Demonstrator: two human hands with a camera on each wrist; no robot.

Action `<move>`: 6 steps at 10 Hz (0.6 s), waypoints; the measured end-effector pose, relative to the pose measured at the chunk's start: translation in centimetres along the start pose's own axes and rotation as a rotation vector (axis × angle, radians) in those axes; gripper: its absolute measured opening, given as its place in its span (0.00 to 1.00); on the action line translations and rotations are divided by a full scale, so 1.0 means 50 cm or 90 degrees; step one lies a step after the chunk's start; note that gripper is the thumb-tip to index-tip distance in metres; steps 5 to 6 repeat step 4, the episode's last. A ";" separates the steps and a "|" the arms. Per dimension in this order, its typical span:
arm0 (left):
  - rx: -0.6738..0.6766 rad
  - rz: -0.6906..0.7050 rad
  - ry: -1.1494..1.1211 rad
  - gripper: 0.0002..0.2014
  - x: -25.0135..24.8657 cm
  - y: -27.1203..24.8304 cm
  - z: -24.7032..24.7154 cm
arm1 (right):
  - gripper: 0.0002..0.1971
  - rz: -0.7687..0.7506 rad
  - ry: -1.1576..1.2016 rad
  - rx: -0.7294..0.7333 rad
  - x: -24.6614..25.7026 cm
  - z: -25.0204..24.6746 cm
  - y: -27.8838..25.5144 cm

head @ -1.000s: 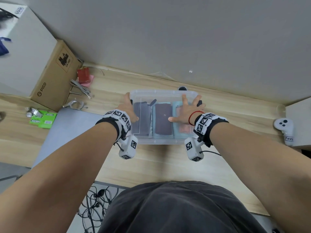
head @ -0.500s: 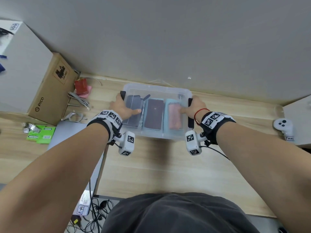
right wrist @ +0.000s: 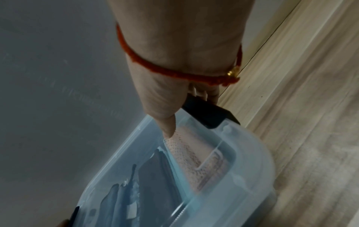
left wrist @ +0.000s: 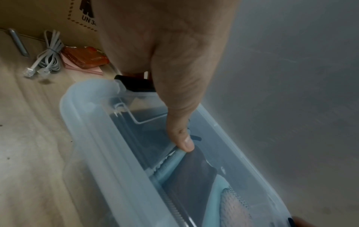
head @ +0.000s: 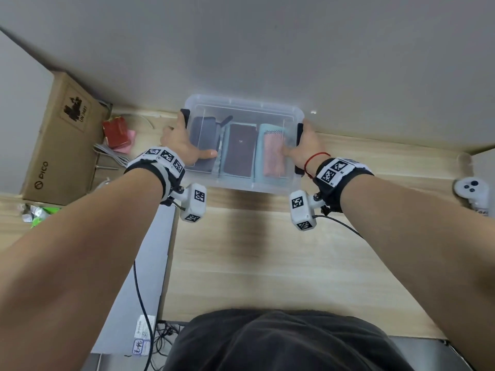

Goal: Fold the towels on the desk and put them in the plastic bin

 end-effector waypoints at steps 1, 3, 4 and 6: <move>-0.005 0.004 0.002 0.62 -0.002 0.000 0.003 | 0.45 -0.004 -0.023 0.004 0.001 0.002 -0.001; -0.031 -0.029 0.070 0.56 -0.021 -0.026 -0.011 | 0.45 0.011 -0.082 0.030 0.001 -0.007 -0.009; -0.102 0.035 0.050 0.43 -0.059 -0.054 -0.020 | 0.33 -0.022 -0.094 -0.026 0.010 -0.035 -0.018; -0.102 0.035 0.050 0.43 -0.059 -0.054 -0.020 | 0.33 -0.022 -0.094 -0.026 0.010 -0.035 -0.018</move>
Point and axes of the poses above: each hand's wrist, its own y-axis towards the middle knuckle, its own z-axis out of the palm, x = y × z, the point moved 3 cm from there along y, towards the middle knuckle
